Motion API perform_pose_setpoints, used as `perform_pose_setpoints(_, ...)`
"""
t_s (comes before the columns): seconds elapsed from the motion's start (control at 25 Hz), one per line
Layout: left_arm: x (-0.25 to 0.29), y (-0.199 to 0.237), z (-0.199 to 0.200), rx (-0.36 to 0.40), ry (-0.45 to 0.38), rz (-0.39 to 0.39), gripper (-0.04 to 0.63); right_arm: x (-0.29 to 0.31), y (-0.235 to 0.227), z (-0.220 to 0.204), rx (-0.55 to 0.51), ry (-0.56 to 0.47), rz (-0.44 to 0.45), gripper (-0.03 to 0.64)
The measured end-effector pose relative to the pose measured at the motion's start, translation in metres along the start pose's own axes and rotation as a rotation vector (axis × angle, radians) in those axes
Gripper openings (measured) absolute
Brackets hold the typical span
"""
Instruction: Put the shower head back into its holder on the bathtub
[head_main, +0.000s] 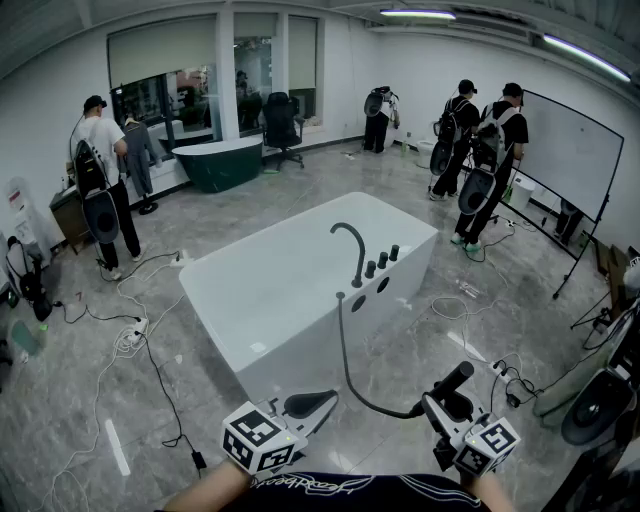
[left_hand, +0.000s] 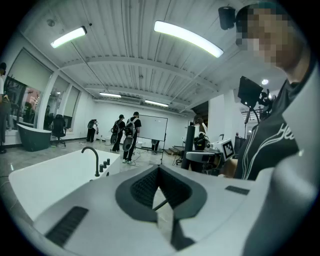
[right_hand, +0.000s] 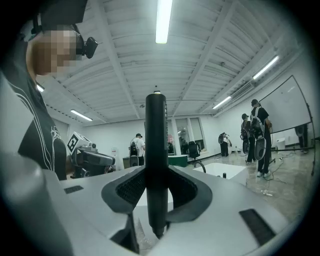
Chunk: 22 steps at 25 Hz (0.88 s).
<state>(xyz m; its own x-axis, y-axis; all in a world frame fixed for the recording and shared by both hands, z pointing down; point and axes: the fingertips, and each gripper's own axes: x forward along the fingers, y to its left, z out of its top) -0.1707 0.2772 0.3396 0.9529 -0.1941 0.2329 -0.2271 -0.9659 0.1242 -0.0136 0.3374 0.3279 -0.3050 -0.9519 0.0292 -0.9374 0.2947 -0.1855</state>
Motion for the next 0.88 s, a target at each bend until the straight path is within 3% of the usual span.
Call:
perform_pose_setpoints(0.6,0.021,-0.019,-0.006,0.005,0.03,-0.005,0.003,-0.013,-0.02,-0.003,-0.038,-0.05,0.009,0.138)
perform_pose_setpoints(0.88,0.022,-0.006,-0.02,-0.025,0.06,-0.007,0.003,-0.003,-0.029,-0.009,0.042,-0.023,0.018,0.138)
